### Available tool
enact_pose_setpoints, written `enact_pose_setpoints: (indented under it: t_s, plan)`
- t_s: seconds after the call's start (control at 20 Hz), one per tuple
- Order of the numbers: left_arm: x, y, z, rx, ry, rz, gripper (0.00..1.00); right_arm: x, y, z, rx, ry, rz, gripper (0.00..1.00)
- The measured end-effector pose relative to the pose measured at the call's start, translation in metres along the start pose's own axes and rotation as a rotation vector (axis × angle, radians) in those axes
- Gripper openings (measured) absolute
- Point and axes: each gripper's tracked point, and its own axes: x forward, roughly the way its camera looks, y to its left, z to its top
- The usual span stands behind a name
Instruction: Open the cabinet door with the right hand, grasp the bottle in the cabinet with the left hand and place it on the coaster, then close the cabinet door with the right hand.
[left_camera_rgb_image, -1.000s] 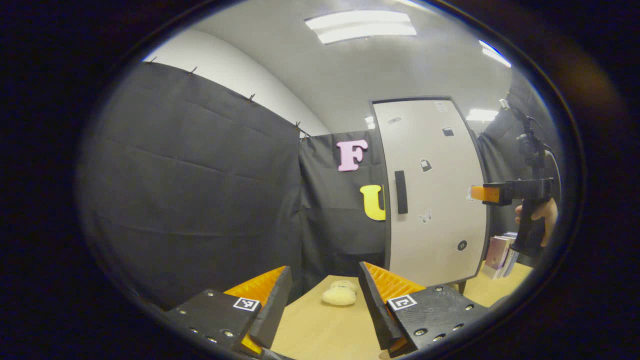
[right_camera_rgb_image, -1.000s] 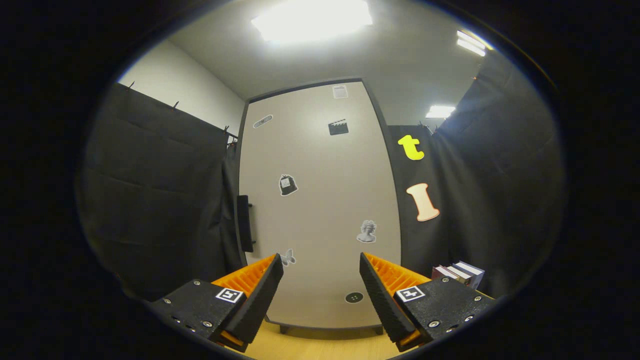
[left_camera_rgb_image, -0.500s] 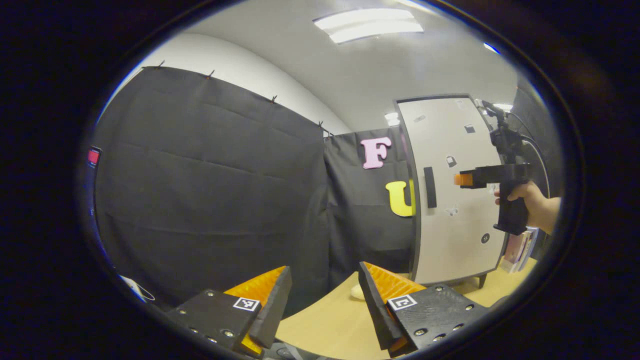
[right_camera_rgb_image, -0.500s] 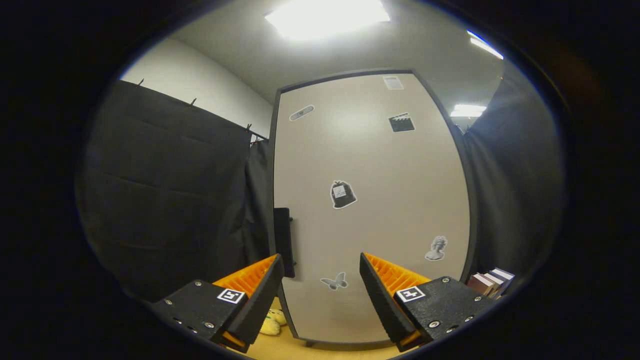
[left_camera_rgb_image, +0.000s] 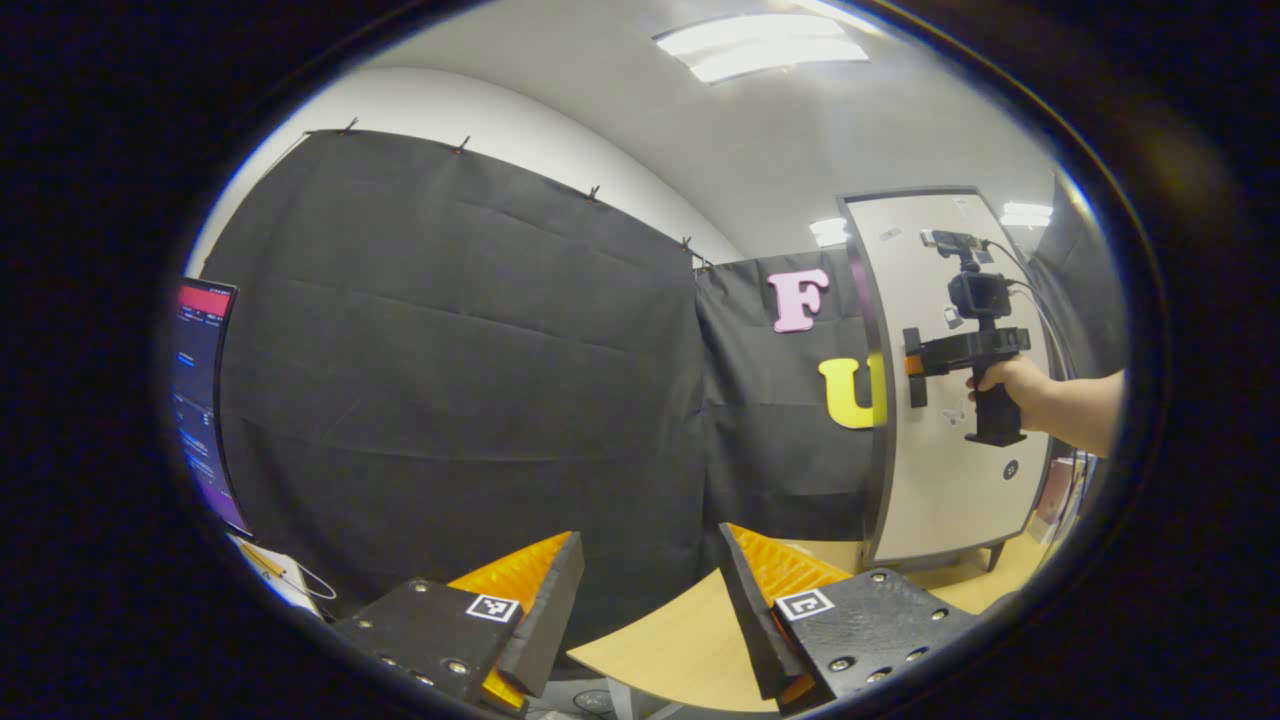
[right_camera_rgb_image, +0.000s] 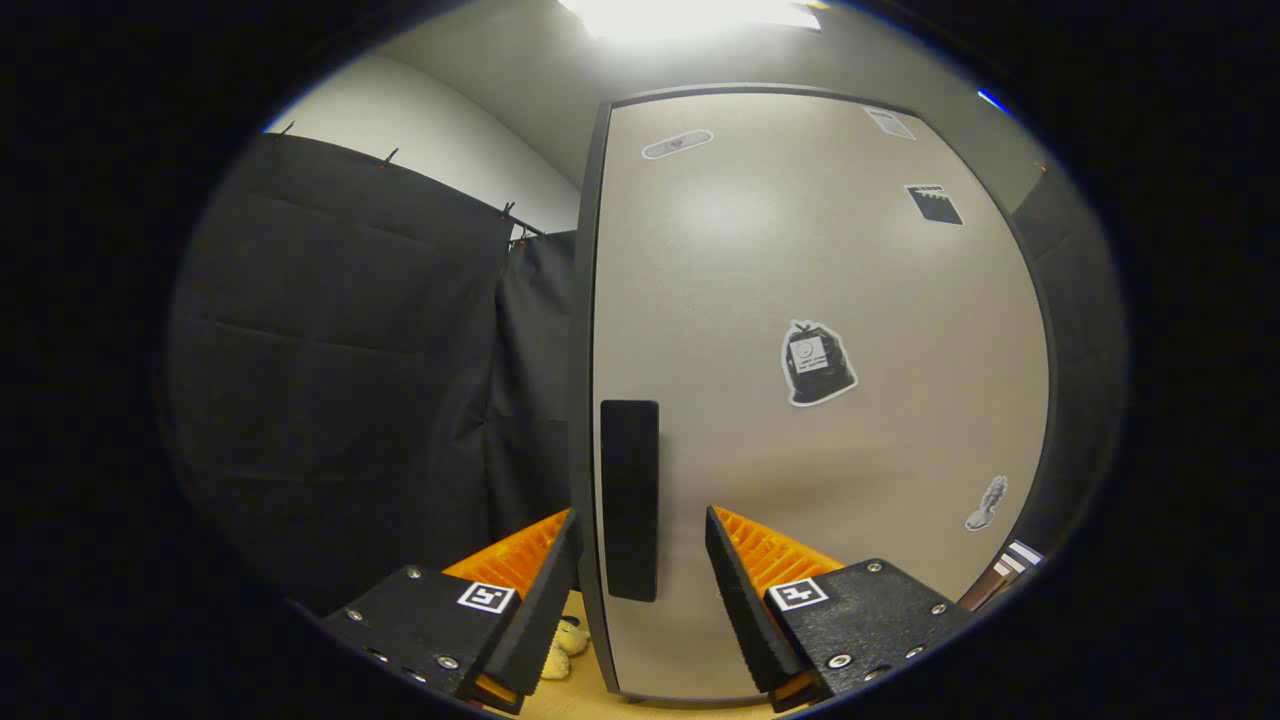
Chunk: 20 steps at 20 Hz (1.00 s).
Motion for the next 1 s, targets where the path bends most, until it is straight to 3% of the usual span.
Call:
enact_pose_setpoints:
  t_s: [0.2, 0.25, 0.45, 0.55, 1.0]
  plan:
    - [0.000, 0.020, -0.003, 0.000, 0.008, 0.034, 0.77, 0.024, 0.002, -0.016, 0.024, 0.079, -0.031, 0.54]
    - [0.001, 0.023, -0.004, 0.001, 0.010, 0.039, 0.77, 0.025, 0.003, -0.018, 0.045, 0.089, -0.040, 0.41]
    - [0.002, 0.020, -0.006, 0.014, 0.007, 0.029, 0.77, 0.022, 0.002, -0.017, 0.046, 0.102, -0.042, 0.23]
    - [0.004, 0.019, -0.004, 0.015, 0.003, 0.015, 0.77, 0.019, 0.002, -0.017, 0.041, 0.117, -0.037, 0.19]
    - [-0.001, 0.002, 0.008, 0.001, -0.012, -0.122, 0.77, -0.012, 0.007, -0.011, 0.045, 0.110, 0.063, 0.19]
